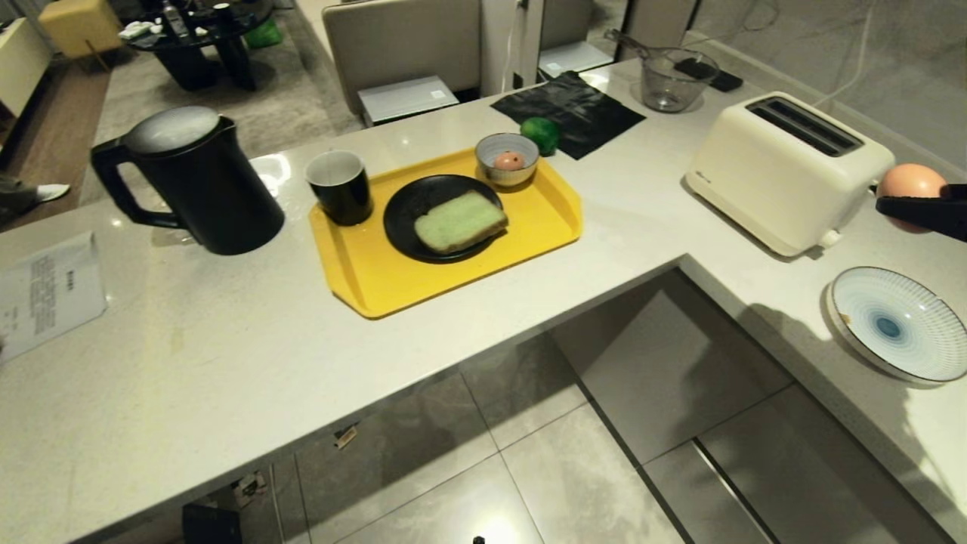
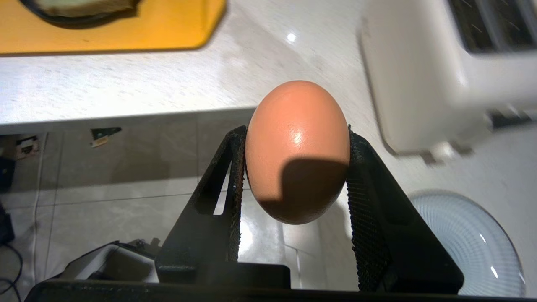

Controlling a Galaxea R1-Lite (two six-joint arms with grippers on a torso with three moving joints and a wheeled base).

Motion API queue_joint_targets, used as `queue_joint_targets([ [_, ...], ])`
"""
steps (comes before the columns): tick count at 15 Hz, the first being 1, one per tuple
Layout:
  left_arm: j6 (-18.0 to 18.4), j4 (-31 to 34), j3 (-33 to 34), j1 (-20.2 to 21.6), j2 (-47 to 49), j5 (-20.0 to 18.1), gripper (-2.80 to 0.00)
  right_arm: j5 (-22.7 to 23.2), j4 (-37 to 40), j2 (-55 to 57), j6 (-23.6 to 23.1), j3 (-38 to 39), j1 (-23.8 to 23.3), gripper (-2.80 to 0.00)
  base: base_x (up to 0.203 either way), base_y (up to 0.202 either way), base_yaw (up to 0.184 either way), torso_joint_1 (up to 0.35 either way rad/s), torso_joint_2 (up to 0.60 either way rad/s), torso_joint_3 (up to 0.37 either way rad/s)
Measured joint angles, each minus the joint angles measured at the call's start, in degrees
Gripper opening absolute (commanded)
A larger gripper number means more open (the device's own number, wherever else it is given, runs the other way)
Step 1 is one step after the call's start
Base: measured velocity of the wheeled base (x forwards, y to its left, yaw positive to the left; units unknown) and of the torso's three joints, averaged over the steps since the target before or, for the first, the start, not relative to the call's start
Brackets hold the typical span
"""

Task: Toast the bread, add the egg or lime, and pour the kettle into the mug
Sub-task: Put the egg in the bowl

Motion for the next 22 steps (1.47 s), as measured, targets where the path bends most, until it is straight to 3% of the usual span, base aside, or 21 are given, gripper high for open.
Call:
queue_joint_targets([
  [6, 0.0, 0.0, 0.0, 0.0, 0.0, 0.0, -2.8, 0.0, -0.1, -0.1, 0.0, 0.0, 0.0, -2.8, 0.0, -0.007, 0.154, 0.001, 0.0, 0.005],
  [11, 0.0, 0.0, 0.0, 0.0, 0.0, 0.0, -2.8, 0.6, 0.0, -0.3, 0.1, 0.1, 0.1, -2.8, 0.0, 0.0, 0.011, 0.0, 0.0, 0.0],
  [15, 0.0, 0.0, 0.0, 0.0, 0.0, 0.0, -2.8, 5.6, -0.1, -0.1, -0.2, 0.1, 0.8, -2.8, 0.0, 0.0, 0.0, 0.0, 0.0, 0.0],
  [22, 0.0, 0.0, 0.0, 0.0, 0.0, 0.0, -2.8, 2.1, -0.1, 5.8, 0.5, -4.5, 4.6, -2.8, 0.0, 0.0, 0.0, 0.0, 0.0, 0.0],
])
